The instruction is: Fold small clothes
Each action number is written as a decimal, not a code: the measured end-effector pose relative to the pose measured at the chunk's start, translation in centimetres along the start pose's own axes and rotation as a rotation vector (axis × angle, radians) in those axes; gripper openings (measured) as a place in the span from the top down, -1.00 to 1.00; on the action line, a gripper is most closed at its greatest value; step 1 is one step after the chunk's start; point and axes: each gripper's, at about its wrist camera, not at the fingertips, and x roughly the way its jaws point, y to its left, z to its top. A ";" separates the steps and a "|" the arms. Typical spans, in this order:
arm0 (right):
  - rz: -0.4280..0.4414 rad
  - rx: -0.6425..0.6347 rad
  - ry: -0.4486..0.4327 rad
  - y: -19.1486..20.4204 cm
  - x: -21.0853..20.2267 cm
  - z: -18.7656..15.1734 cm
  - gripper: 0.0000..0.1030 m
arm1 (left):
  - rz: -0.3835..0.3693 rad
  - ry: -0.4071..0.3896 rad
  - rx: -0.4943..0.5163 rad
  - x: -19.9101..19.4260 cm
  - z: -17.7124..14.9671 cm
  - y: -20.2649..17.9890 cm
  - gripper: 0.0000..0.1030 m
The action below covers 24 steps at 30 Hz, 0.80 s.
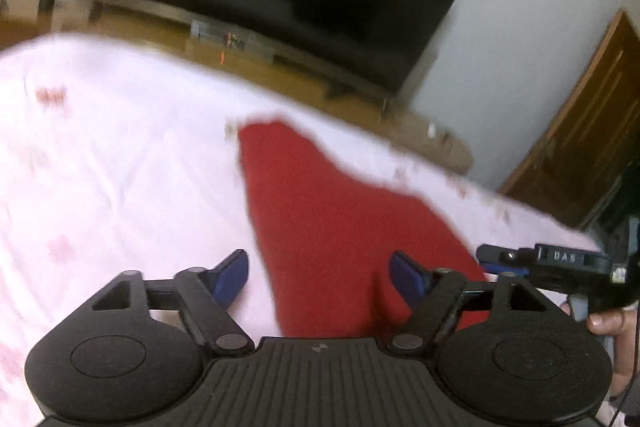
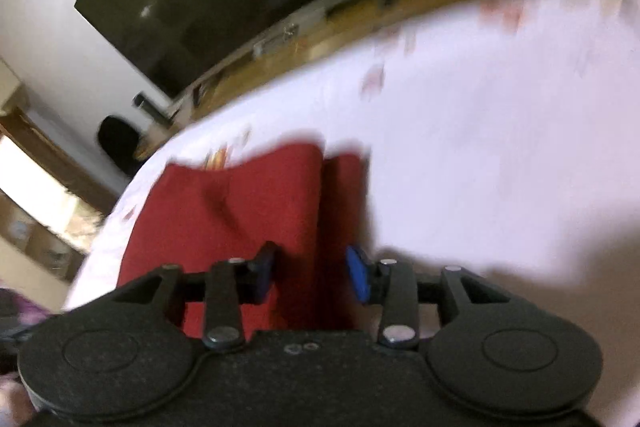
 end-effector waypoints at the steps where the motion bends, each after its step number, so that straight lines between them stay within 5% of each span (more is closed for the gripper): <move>1: -0.023 -0.043 -0.036 0.7 -1.0 0.4 0.27 | -0.010 -0.019 0.030 -0.2 0.8 -0.6 -0.38; 4: -0.014 -0.218 -0.057 3.9 -1.7 1.1 0.30 | -0.037 0.006 0.144 1.3 1.8 -3.5 -0.38; 7: -0.084 -0.406 0.038 7.0 0.9 0.0 0.49 | 0.016 0.103 0.253 4.2 1.1 -5.3 -0.38; 9: -0.182 -0.443 0.142 6.4 4.2 -1.0 0.57 | 0.036 0.143 0.240 5.6 0.4 -4.5 -0.38; 13: -0.170 -0.391 0.113 5.6 4.2 -0.9 0.57 | 0.038 0.158 0.242 4.6 1.0 -4.9 -0.39; 19: -0.177 -0.443 0.040 8.5 0.4 -2.1 0.46 | 0.019 0.030 0.141 -3.0 -0.6 -4.2 -0.39; 24: -0.177 -0.483 0.052 8.1 -3.6 -5.4 0.32 | 0.053 0.081 0.099 -5.1 -5.7 -2.6 -0.39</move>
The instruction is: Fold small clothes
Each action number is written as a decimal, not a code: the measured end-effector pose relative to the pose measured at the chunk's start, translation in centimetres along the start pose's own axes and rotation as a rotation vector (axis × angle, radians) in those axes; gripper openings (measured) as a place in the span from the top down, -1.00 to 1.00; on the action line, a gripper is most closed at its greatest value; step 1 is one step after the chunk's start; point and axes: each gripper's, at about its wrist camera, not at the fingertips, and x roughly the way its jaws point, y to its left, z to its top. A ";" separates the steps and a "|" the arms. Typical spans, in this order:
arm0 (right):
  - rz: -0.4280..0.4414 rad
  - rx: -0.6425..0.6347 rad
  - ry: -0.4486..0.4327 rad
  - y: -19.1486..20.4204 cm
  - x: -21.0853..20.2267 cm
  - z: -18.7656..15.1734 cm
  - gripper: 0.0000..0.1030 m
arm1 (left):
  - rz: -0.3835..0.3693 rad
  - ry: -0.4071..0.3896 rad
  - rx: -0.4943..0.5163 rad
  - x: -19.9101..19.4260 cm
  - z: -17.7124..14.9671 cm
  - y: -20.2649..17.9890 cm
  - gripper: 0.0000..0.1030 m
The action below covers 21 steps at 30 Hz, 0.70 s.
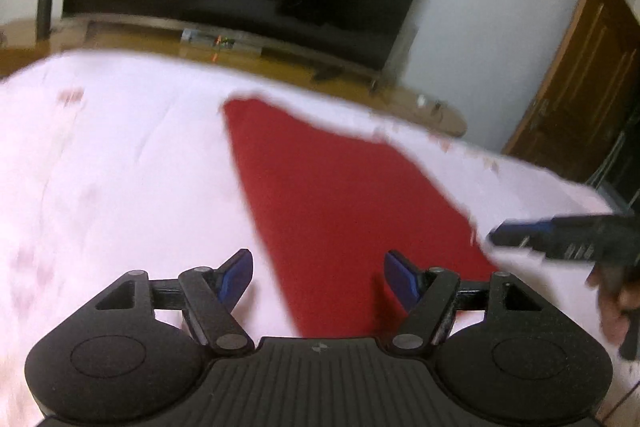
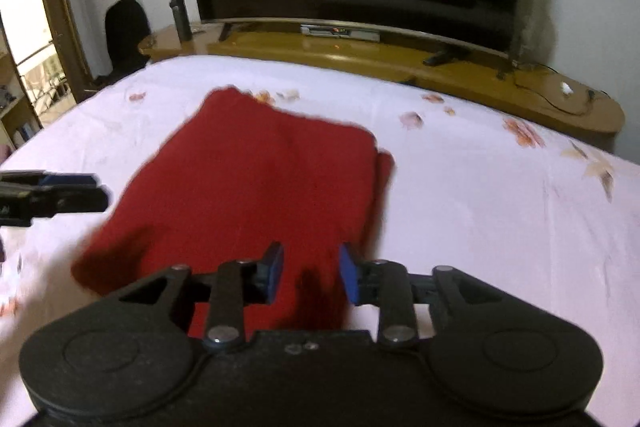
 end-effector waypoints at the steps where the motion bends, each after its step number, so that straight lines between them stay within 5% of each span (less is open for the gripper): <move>1: -0.005 0.034 -0.005 -0.5 -0.4 -0.7 0.19 | 0.009 0.024 -0.003 0.6 -0.7 0.2 -0.39; 6: 0.130 0.273 0.096 -2.6 1.8 -2.2 0.41 | 0.037 0.048 -0.041 1.5 -2.0 0.5 -0.39; 7: 0.160 0.293 0.104 -2.5 2.3 -2.3 0.68 | 0.041 0.037 -0.026 1.4 -2.1 0.1 -0.39; 10: 0.146 0.280 0.099 -2.5 2.9 -2.4 0.72 | 0.087 0.061 0.004 1.8 -2.6 0.0 -0.39; 19: 0.073 0.149 0.114 -1.4 2.8 -2.7 0.60 | 0.168 0.021 0.005 -1.0 -2.5 -1.5 -0.45; 21: 0.068 0.142 0.061 -1.5 -0.2 -2.6 0.42 | 0.177 -0.040 0.022 -4.3 -2.3 -3.4 -0.68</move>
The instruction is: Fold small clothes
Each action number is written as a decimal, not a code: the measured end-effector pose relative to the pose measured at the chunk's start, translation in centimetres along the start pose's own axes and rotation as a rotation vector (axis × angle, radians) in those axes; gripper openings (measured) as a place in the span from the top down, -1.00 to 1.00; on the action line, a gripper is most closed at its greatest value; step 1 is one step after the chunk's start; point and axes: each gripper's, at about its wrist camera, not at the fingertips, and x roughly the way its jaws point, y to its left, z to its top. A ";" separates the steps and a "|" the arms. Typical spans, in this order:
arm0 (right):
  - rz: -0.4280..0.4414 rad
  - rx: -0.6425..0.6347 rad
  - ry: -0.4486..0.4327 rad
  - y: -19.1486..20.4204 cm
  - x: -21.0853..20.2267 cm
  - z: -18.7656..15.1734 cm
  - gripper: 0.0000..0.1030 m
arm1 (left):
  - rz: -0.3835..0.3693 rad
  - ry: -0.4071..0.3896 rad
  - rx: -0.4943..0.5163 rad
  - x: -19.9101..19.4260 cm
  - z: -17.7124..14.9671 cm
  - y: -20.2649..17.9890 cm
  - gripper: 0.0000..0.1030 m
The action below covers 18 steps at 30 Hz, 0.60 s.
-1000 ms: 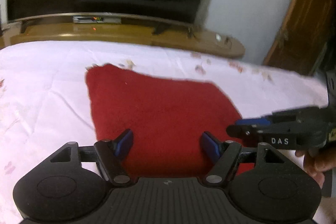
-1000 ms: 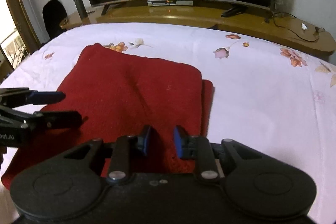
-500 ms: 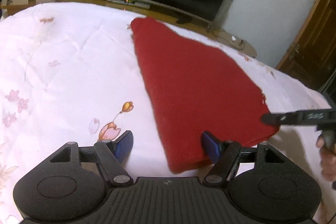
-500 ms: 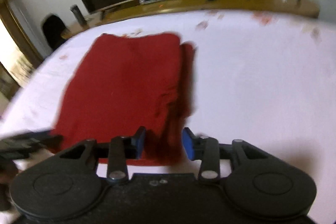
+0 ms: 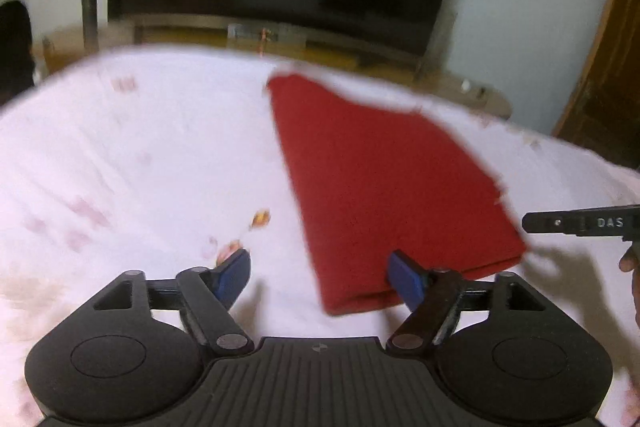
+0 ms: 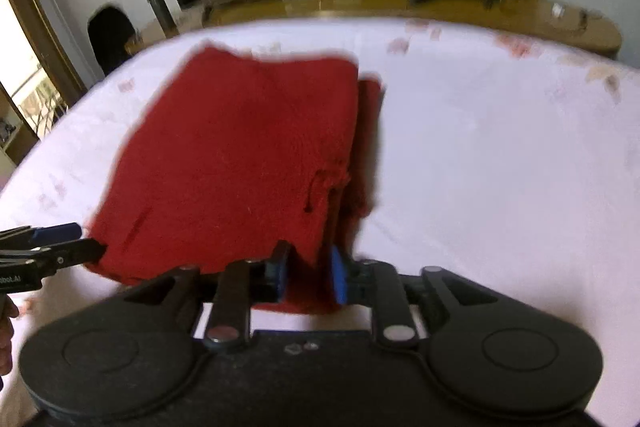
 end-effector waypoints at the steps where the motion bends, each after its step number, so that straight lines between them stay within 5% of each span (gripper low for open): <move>1: 0.004 -0.009 -0.042 0.1 -2.0 -0.4 0.12 | 0.006 -0.032 -0.013 -2.0 0.1 -0.8 -1.00; 2: 0.012 -0.008 -0.080 0.2 -4.4 -1.0 -0.27 | 0.017 -0.069 -0.025 -4.2 -0.1 -1.7 -1.00; 3: 0.024 0.001 -0.104 0.3 -6.5 -1.5 -0.41 | 0.021 -0.093 -0.029 -6.1 -0.3 -2.7 -1.00; 6: 0.072 -0.008 -0.176 1.5 -13.2 -3.9 -0.59 | 0.021 -0.123 -0.022 -11.2 -1.4 -6.1 -1.00; 9: -0.007 -0.053 -0.243 3.3 -19.1 -7.1 -0.99 | 0.058 -0.146 -0.017 -15.7 -3.9 -9.2 -1.00; 18: -0.060 -0.057 -0.270 4.6 -27.2 -13.3 -0.99 | 0.095 -0.170 0.021 -23.8 -8.6 -14.4 -1.00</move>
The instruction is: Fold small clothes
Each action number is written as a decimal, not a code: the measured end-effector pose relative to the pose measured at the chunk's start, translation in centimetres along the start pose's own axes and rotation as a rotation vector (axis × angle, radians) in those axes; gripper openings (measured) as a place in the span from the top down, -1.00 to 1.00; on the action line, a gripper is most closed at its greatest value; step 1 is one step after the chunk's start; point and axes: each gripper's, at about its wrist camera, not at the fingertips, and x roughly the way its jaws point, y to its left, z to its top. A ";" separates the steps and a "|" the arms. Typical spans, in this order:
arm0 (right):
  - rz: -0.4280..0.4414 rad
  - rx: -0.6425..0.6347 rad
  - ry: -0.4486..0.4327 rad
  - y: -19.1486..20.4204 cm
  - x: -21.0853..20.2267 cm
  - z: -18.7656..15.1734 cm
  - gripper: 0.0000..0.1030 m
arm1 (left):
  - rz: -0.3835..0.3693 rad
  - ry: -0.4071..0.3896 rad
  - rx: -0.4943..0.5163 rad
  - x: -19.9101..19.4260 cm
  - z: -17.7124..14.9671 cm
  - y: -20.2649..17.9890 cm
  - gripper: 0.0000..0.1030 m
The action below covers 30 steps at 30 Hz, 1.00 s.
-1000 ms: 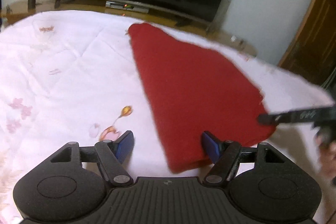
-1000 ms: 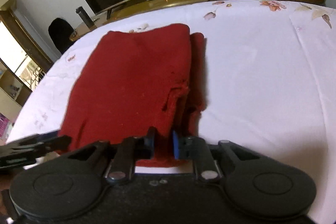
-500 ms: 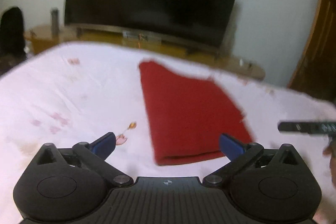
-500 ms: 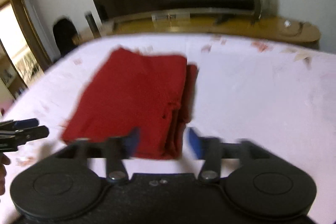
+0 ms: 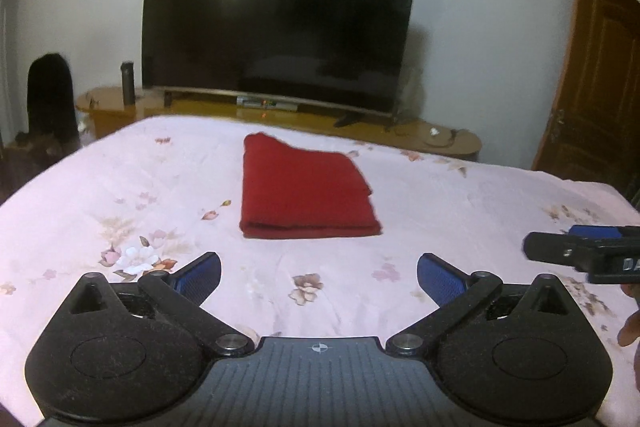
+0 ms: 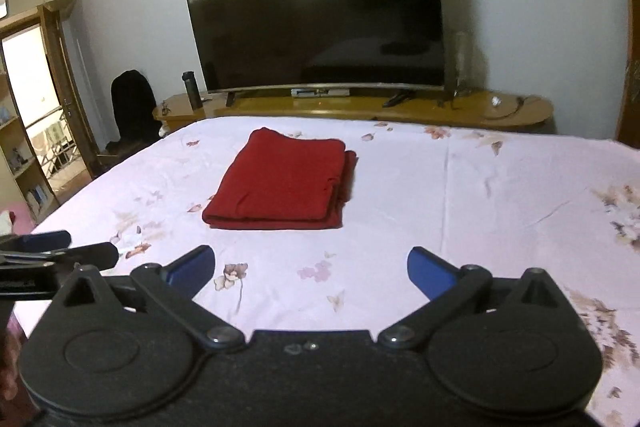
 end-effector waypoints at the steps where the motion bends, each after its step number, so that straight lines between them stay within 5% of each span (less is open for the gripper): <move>1: -0.005 -0.006 -0.007 0.2 -0.6 -0.2 -0.99 | 0.002 -0.010 -0.004 -0.7 -0.2 -0.2 -1.00; 11: -0.037 -0.031 -0.066 0.9 -4.6 -1.4 -0.99 | 0.013 -0.078 0.031 -5.4 -0.9 -2.6 -1.00; 30: -0.036 -0.042 -0.094 2.1 -5.6 -1.6 -0.99 | 0.013 -0.076 0.026 -5.9 -1.1 -2.4 -1.00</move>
